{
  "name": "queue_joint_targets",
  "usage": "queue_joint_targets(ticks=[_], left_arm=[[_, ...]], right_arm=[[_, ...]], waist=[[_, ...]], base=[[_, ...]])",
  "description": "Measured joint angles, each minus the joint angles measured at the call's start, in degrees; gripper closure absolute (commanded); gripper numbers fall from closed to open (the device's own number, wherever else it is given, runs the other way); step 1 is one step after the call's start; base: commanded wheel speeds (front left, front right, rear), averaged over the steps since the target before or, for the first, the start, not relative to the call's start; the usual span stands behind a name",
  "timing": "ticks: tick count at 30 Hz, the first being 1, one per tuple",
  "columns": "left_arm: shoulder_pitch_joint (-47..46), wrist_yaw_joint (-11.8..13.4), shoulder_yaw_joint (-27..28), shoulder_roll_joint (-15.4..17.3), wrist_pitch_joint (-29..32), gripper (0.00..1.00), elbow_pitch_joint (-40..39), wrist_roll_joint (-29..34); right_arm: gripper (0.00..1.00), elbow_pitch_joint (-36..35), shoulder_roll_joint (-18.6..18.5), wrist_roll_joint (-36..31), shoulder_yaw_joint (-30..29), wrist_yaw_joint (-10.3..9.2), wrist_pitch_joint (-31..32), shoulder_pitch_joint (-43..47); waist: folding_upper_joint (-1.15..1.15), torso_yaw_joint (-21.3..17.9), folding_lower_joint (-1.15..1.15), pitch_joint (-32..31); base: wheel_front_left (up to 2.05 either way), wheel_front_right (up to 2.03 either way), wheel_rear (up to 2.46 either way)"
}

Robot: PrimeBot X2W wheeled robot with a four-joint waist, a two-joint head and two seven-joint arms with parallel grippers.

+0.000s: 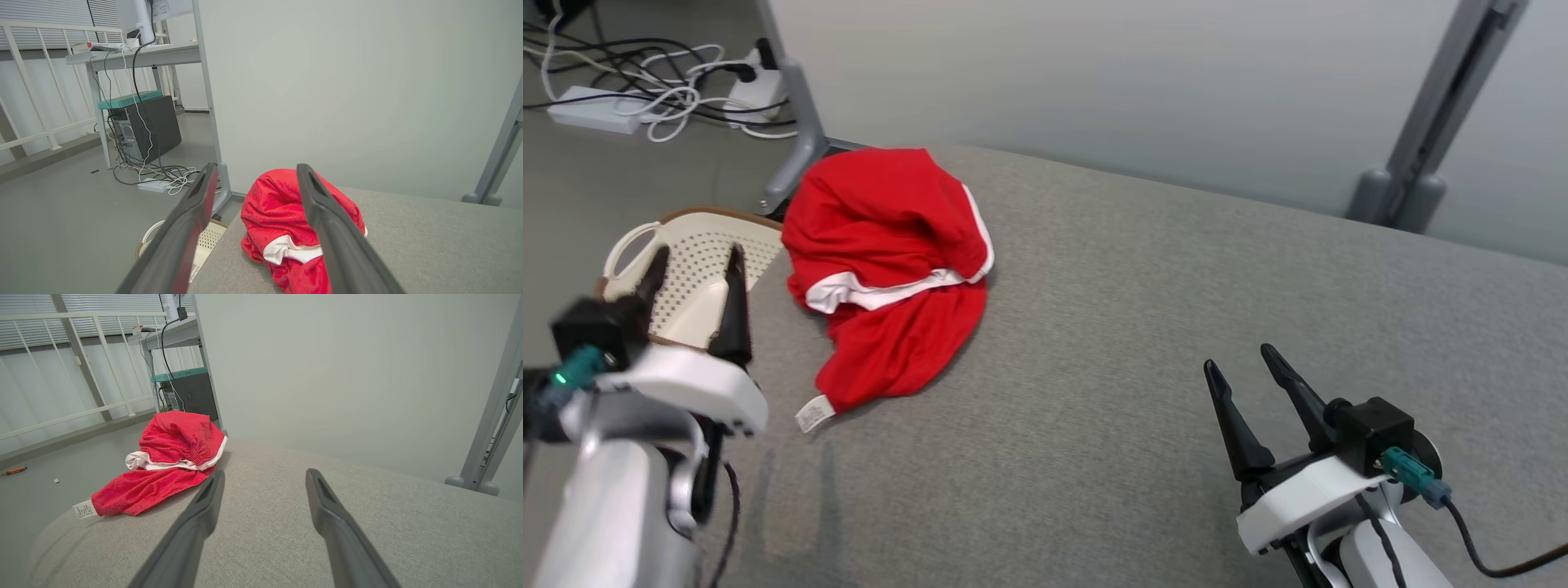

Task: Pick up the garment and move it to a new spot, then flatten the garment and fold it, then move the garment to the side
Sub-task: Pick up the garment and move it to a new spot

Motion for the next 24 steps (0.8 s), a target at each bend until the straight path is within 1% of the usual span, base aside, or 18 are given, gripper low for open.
queue_joint_targets(ticks=[4, 8, 11, 15, 18, 19, 24], left_arm=[[-5.0, -1.1, 1.2, 2.2, 5.2, 0.0, 1.0, -2.0], [-9.5, -1.7, 3.0, 4.9, 11.5, 0.0, 5.2, -4.5], [-13.3, -2.9, 4.1, 6.3, 15.4, 0.0, 8.6, -6.9], [-17.1, -3.6, 5.7, 8.7, 20.5, 0.0, 14.4, -9.4], [-19.4, -4.1, 6.6, 10.0, 23.5, 0.0, 18.3, -11.3], [-21.2, -4.9, 7.5, 10.4, 25.3, 0.0, 20.6, -13.2], [-24.3, -5.1, 8.7, 12.2, 27.7, 0.0, 25.3, -14.9]], right_arm=[[0.0, 0.0, 0.0, 0.0, 0.4, 0.0, 0.0, -1.0], [0.0, -0.5, 0.0, -0.1, 0.9, 0.0, 0.0, -2.3], [0.0, -1.1, 0.0, -0.1, 1.4, 0.0, 0.0, -3.3], [0.0, -2.0, 0.0, -0.2, 2.3, 0.0, 0.0, -4.6], [0.0, -2.8, -0.1, -0.2, 2.7, 0.0, 0.0, -5.4], [0.0, -3.4, -0.2, -0.2, 3.1, 0.0, 0.0, -5.9], [0.0, -4.0, -0.4, -0.1, 3.3, 0.0, 0.0, -6.8]], waist=[[0.0, -2.8, 0.0, 1.4], [0.0, -6.0, 0.0, 2.9], [0.0, -8.4, 0.0, 4.2], [0.0, -11.8, 0.0, 6.1], [0.0, -14.4, 0.0, 7.5], [0.0, -16.0, 0.0, 8.6], [0.0, -18.9, 0.0, 10.8]], base=[[0.0, 0.0, 0.0], [0.0, 0.0, 0.0], [0.0, 0.0, 0.0], [0.0, 0.0, 0.0], [0.0, 0.0, 0.0], [0.0, 0.0, 0.0], [0.0, 0.0, 0.0]])
